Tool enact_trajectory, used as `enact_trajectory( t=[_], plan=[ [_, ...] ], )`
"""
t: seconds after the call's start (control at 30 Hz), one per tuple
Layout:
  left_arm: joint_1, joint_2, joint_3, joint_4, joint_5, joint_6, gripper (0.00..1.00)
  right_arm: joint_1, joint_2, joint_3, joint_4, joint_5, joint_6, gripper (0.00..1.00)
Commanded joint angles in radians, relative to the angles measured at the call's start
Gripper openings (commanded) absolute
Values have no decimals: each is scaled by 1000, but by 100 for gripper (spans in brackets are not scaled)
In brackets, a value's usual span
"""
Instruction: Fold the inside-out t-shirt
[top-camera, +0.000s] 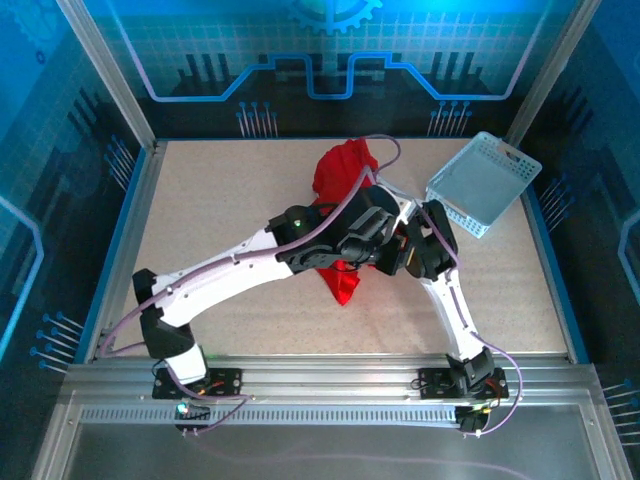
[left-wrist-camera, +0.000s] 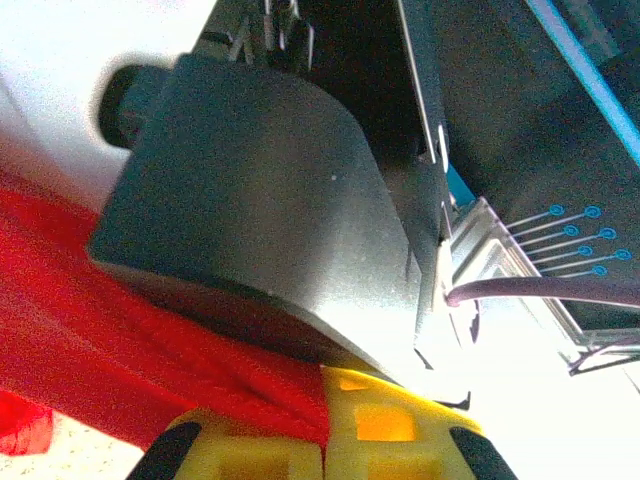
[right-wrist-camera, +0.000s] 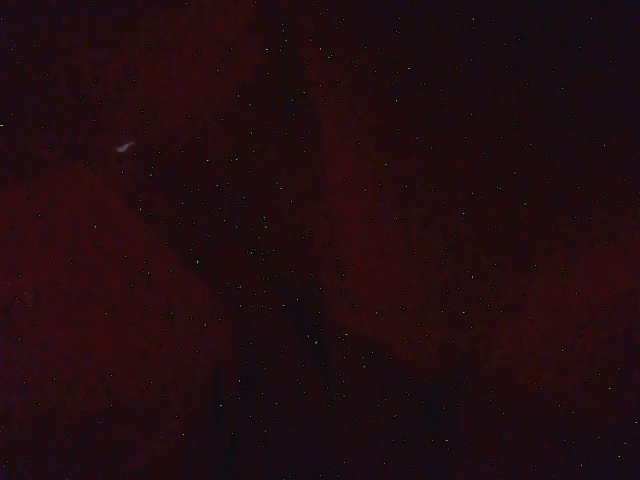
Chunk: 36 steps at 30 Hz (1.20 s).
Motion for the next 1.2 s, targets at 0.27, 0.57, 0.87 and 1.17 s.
enact_trajectory(
  t=[0.27, 0.57, 0.87, 1.17],
  plan=[
    [37, -14, -113, 564, 157, -12, 0, 92, -207, -450, 335, -168, 14, 27],
    [112, -126, -213, 529, 58, 20, 0, 77, -352, -660, 465, -152, 89, 9],
    [332, -274, -381, 507, 14, -2, 0, 60, -489, -832, 555, -141, 114, 0],
    [583, -362, -514, 477, 21, -11, 0, 39, -596, -946, 553, -103, 113, 0]
  ],
)
